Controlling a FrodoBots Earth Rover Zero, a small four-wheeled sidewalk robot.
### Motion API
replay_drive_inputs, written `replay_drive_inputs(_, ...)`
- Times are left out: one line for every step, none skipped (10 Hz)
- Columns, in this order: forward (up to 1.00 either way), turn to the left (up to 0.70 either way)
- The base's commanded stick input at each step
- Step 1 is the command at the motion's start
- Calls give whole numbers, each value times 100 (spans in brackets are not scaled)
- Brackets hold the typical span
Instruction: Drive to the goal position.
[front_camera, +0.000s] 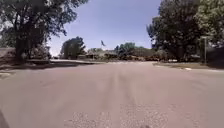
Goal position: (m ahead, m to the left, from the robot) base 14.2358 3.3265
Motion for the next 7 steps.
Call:
replay_drive_inputs(85,0)
replay_drive_inputs(85,0)
replay_drive_inputs(85,0)
replay_drive_inputs(85,0)
replay_drive_inputs(85,0)
replay_drive_inputs(85,0)
replay_drive_inputs(85,0)
